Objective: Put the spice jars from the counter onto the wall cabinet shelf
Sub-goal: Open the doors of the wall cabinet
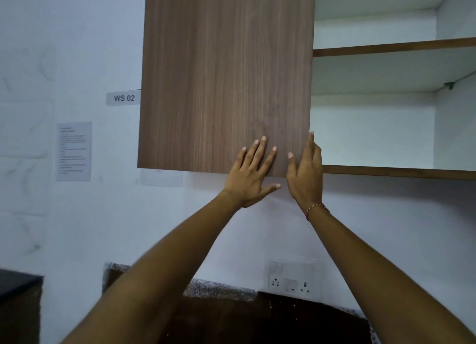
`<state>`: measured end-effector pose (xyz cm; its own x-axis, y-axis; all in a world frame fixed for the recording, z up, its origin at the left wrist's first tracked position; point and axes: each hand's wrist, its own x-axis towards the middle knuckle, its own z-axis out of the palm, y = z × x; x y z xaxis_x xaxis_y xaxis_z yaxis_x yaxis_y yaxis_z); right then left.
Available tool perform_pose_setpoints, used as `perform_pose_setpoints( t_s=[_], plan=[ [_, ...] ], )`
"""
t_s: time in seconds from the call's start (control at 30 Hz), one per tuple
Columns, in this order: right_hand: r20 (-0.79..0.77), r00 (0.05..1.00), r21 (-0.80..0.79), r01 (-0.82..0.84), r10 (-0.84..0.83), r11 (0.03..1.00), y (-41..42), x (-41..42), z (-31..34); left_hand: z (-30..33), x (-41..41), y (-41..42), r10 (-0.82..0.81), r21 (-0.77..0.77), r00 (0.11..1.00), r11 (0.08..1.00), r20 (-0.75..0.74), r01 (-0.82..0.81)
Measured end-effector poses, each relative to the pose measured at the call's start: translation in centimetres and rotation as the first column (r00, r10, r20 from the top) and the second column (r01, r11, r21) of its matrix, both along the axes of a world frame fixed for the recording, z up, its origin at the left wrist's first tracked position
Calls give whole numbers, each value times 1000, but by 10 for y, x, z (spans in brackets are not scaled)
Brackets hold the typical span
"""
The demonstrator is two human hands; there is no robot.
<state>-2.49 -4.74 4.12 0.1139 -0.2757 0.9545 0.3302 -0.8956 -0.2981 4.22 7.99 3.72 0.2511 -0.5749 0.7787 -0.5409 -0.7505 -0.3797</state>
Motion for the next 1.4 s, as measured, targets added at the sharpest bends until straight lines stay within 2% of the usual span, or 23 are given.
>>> perform_pose_setpoints(
  t_s=[0.17, 0.27, 0.37, 0.57, 0.67, 0.77, 0.87, 1.0, 1.07, 1.23, 1.4],
  plan=[
    [145, 977, 105, -172, 156, 980, 31, -36, 10, 12, -51, 27, -135, -56, 989, 989, 62, 139],
    [233, 956, 108, -209, 179, 972, 43, -57, 19, 18, -76, 48, -130, -91, 985, 986, 110, 140],
    [300, 924, 70, -270, 238, 960, 55, -76, 27, 16, -96, 74, -108, -108, 990, 987, 86, 117],
    [281, 883, 51, -404, 375, 913, 88, -100, 34, 19, -129, 104, -149, -233, 988, 963, -49, 134],
    [288, 825, -1, -507, 486, 862, 112, -112, 32, 30, -145, 117, -173, -230, 985, 957, 24, 174],
    [278, 724, -16, -653, 631, 757, 143, -120, 28, 38, -159, 131, -200, -195, 975, 957, 94, 215],
    [221, 613, -23, -775, 759, 632, 171, -124, 30, 39, -172, 150, -237, -246, 969, 937, 73, 248],
    [36, 418, -45, -907, 908, 419, 208, -134, 35, 37, -189, 183, -244, -315, 966, 913, 82, 257],
    [-27, 367, -60, -929, 930, 364, 230, -139, 36, 38, -197, 200, -227, -368, 969, 896, 100, 248],
    [-157, 353, -129, -933, 922, 335, 285, -138, 40, 37, -213, 257, -109, -434, 989, 890, 100, 142],
    [-276, 504, -248, -860, 818, 446, 337, -116, 34, 35, -226, 317, 96, -401, 993, 914, 62, -64]
  ],
)
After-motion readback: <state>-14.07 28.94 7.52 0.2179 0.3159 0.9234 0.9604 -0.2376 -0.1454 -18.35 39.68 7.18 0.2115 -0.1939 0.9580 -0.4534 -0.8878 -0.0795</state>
